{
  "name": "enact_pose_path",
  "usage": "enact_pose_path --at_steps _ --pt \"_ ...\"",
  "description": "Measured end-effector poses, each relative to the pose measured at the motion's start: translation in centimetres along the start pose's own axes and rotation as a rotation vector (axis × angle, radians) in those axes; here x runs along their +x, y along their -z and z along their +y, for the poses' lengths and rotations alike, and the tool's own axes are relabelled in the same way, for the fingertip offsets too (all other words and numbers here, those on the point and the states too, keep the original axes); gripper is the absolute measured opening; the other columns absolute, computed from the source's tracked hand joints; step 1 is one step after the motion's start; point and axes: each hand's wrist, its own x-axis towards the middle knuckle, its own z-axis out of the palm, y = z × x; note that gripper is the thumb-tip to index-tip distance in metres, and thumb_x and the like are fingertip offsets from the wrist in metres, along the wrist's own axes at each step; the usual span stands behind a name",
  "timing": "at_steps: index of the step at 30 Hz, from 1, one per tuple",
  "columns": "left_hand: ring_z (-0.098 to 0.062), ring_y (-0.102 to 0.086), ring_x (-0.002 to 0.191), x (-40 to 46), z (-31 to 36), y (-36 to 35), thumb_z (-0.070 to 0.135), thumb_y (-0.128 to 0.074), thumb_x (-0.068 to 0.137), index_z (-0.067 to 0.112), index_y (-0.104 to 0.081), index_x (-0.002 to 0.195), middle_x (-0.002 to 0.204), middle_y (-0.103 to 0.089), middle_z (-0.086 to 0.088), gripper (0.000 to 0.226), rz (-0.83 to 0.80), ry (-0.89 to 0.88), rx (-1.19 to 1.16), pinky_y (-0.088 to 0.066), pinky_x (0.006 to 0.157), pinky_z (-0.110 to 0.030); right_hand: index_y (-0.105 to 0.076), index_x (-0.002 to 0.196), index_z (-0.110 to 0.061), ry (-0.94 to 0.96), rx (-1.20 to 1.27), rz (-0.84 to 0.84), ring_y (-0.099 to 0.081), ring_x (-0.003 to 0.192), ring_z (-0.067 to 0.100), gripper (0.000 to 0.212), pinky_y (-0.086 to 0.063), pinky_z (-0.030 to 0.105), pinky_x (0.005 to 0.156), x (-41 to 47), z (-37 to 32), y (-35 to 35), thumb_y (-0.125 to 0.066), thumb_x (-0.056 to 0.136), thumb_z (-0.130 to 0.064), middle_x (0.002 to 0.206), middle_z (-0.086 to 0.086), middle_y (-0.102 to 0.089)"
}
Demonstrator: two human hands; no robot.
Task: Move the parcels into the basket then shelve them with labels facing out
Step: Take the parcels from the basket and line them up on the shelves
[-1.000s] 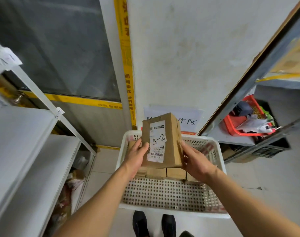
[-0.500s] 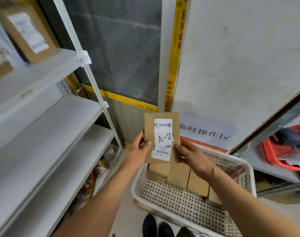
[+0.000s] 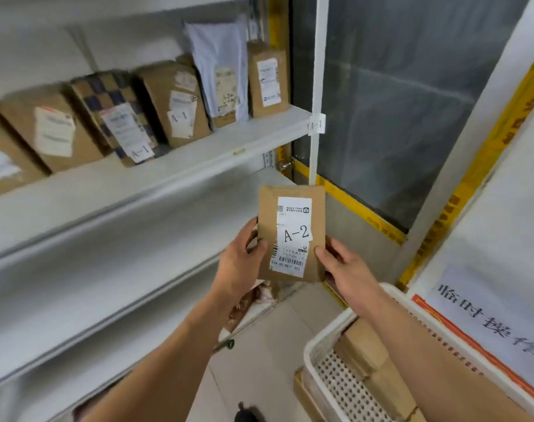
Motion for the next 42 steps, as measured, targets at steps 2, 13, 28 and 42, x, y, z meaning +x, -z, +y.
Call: enact_pose_path --at_steps 2,13,28,42 --pt "0.002 -0.068 0.115 0.3 0.1 3.4 0.027 -0.06 0.104 0.047 -0.055 0.146 0.134 -0.069 0.019 0.047 0.077 -0.009 -0.01 -0.057 0.098 -0.023 -0.057 0.135 -0.061 0.037 -0.014 -0.065 -0.068 0.12 0.002 0.041 -0.052 0.036 0.111 1.2 -2.0 -2.9 -0.068 0.102 -0.039 0.128 -0.025 -0.071" --pt "-0.015 -0.071 0.121 1.5 -1.3 22.9 0.044 -0.06 0.089 0.047 -0.052 0.149 0.139 -0.068 0.015 0.061 0.312 -0.163 -0.182 -0.055 0.105 -0.052 -0.05 0.135 -0.061 0.286 -0.059 -0.334 -0.067 0.117 -0.005 0.043 -0.055 0.018 0.094 4.1 -12.4 -21.6 -0.06 0.107 -0.031 0.132 -0.026 -0.068" --pt "-0.022 -0.07 0.117 1.1 -3.7 43.5 0.03 -0.086 0.076 0.033 -0.07 0.134 0.132 -0.068 -0.003 0.061 0.436 -0.303 -0.197 -0.063 0.093 -0.043 -0.019 0.164 -0.03 0.802 -0.317 -0.232 -0.031 0.152 0.012 0.096 -0.036 0.035 0.121 6.9 -18.0 -39.7 -0.078 0.089 -0.047 0.163 -0.008 -0.028" --pt "-0.035 -0.073 0.111 4.9 1.1 49.0 0.029 -0.085 0.078 0.023 -0.069 0.131 0.127 -0.069 -0.013 0.055 0.193 -0.245 0.031 -0.062 0.091 -0.056 -0.054 0.137 -0.055 0.579 -0.589 -1.009 -0.069 0.113 0.005 0.071 -0.062 0.032 0.092 14.9 -25.6 -44.9 -0.09 0.079 -0.037 0.132 -0.015 -0.068"
